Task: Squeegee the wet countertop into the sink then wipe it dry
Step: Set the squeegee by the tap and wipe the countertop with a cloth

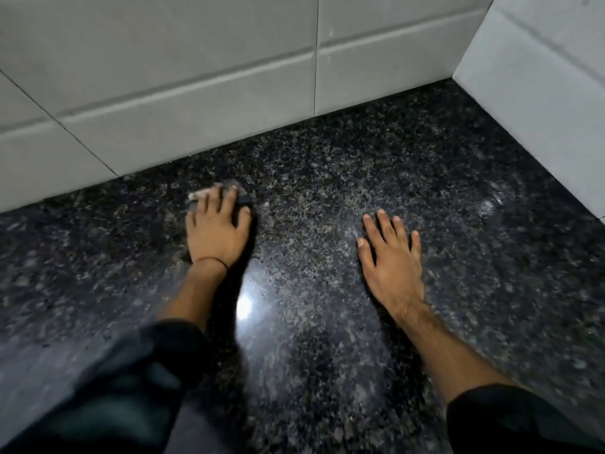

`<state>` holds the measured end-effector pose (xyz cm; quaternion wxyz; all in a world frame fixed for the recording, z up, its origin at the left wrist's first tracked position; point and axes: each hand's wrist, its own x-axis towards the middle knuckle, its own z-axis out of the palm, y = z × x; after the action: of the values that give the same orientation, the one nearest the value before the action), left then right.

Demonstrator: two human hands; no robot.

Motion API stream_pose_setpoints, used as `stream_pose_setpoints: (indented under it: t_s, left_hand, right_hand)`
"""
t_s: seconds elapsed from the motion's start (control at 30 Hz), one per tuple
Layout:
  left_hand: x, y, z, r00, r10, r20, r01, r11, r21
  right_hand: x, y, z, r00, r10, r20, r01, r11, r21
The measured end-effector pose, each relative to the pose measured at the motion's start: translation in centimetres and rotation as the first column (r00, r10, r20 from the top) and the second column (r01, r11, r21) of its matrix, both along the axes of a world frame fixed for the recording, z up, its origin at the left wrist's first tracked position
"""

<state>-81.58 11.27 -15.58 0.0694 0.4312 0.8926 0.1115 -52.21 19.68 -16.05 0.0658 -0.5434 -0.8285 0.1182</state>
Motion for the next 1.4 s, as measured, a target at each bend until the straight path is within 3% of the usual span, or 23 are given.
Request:
stream_pose_setpoints:
  t_s: [0.13, 0.2, 0.3, 0.43, 0.5, 0.6, 0.7, 0.77, 0.83, 0.93, 1.03, 1.1, 1.17, 1.23, 1.3, 1.4]
  left_hand:
    - [10.2, -5.2, -0.2, 0.971, -0.241, -0.003, 0.241, 0.971, -0.014]
    - [9.6, -6.4, -0.2, 0.949, -0.315, -0.020, 0.315, 0.949, 0.005]
    - [2.8, -5.5, -0.6, 0.976, -0.197, -0.096, 0.196, 0.980, -0.020]
    - [0.5, -4.2, -0.4, 0.995, 0.096, -0.011, -0.096, 0.995, -0.007]
    - [4.7, -4.1, -0.2, 0.996, 0.086, 0.001, -0.086, 0.996, 0.006]
    - [13.4, -5.0, -0.1, 0.989, -0.145, 0.026, 0.145, 0.989, 0.010]
    - [21.0, -5.6, -0.3, 0.849, -0.526, 0.048, 0.525, 0.850, 0.036]
    - [21.4, -3.4, -0.3, 0.728, -0.684, 0.049, 0.682, 0.730, 0.040]
    - [19.6, 0.8, -0.7, 0.750, -0.661, 0.023, 0.661, 0.750, 0.023]
    - [17.7, 7.3, -0.1, 0.868, -0.490, 0.080, 0.493, 0.870, -0.016]
    - [21.2, 9.9, 0.3, 0.882, -0.465, 0.080, 0.468, 0.883, -0.026]
    - [25.8, 8.8, 0.4, 0.769, -0.634, 0.078, 0.637, 0.771, -0.013]
    - [29.6, 6.8, 0.3, 0.558, -0.826, 0.082, 0.829, 0.558, -0.021]
    - [30.1, 7.2, 0.1, 0.425, -0.904, 0.056, 0.905, 0.425, -0.001]
    - [28.7, 10.6, -0.3, 0.441, -0.897, -0.003, 0.897, 0.441, 0.025]
    - [26.8, 17.0, -0.1, 0.631, -0.775, 0.028, 0.776, 0.631, -0.015]
  right_hand:
    - [0.2, 0.0, -0.1, 1.000, 0.006, -0.011, -0.006, 1.000, 0.011]
    - [0.2, 0.0, -0.1, 1.000, 0.007, -0.024, -0.007, 1.000, 0.009]
    - [0.3, 0.0, -0.1, 1.000, 0.021, -0.013, -0.021, 1.000, 0.000]
    - [0.3, 0.1, 0.2, 0.999, 0.033, -0.010, -0.034, 0.999, -0.041]
    - [0.6, 0.3, 0.6, 0.998, 0.063, -0.025, -0.065, 0.995, -0.072]
    - [2.5, 0.6, 1.2, 0.993, 0.104, -0.056, -0.108, 0.991, -0.076]
    - [7.7, 1.8, 1.4, 1.000, 0.000, -0.026, 0.000, 1.000, -0.029]
    - [12.5, 2.7, 1.5, 0.993, -0.106, 0.052, 0.107, 0.994, -0.001]
    - [17.4, 3.2, 1.8, 0.972, -0.211, 0.103, 0.211, 0.977, 0.011]
    - [22.8, 2.8, 2.2, 0.918, -0.363, 0.162, 0.363, 0.931, 0.029]
    - [24.7, 1.8, 1.6, 0.888, -0.420, 0.189, 0.429, 0.903, -0.010]
    - [24.9, 1.5, 1.2, 0.890, -0.431, 0.148, 0.442, 0.896, -0.049]
    - [24.8, 1.5, 1.3, 0.894, -0.431, 0.118, 0.440, 0.896, -0.062]
    - [25.8, 1.6, 1.5, 0.908, -0.402, 0.117, 0.409, 0.911, -0.045]
    - [28.1, 1.9, 1.9, 0.896, -0.431, 0.108, 0.434, 0.901, -0.006]
    - [32.7, 1.7, 2.0, 0.793, -0.599, 0.106, 0.604, 0.797, -0.012]
